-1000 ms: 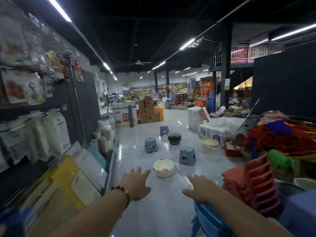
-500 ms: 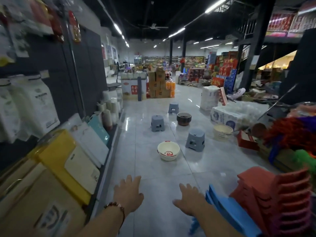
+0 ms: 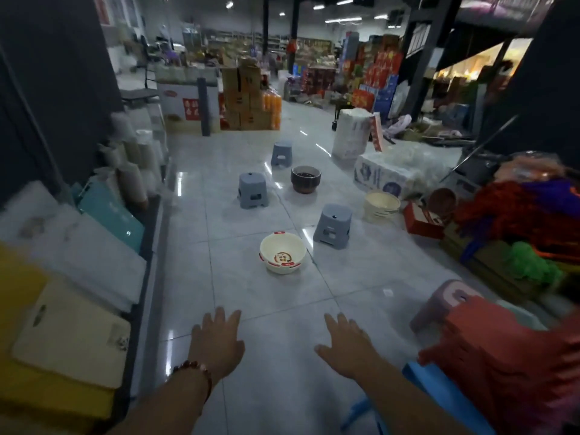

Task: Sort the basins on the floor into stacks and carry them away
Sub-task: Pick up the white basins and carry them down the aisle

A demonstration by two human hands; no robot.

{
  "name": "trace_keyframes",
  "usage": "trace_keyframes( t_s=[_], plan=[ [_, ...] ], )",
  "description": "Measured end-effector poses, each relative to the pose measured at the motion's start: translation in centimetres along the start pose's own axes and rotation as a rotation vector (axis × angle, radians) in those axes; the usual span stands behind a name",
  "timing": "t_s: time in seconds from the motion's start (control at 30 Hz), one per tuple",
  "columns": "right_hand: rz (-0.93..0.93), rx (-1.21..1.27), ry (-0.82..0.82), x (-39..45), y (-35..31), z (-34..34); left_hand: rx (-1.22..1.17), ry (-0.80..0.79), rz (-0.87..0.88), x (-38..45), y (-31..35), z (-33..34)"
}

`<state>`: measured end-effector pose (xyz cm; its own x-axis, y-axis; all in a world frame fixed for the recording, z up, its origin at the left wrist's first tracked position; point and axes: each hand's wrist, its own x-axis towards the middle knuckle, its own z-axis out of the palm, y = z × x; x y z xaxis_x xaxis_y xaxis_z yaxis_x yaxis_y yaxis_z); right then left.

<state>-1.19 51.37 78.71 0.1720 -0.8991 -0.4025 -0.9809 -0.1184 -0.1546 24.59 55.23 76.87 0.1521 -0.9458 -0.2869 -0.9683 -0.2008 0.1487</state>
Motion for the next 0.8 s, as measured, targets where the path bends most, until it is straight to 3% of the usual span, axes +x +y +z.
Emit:
trace_keyframes(
  t_s=[0.13, 0.53, 0.8],
  plan=[
    [0.040, 0.001, 0.038, 7.4, -1.6, -1.7, -0.099, -0.029, 0.062, 7.3, 0.4, -2.3],
    [0.047, -0.070, -0.095, 31.7, -3.1, -5.3, 0.095, -0.067, 0.014, 31.0, -4.7, -7.1],
    [-0.038, -0.092, -0.126, 45.2, -8.9, -10.7, 0.115, -0.135, 0.070, 45.5, -6.3, -8.9]
  ],
)
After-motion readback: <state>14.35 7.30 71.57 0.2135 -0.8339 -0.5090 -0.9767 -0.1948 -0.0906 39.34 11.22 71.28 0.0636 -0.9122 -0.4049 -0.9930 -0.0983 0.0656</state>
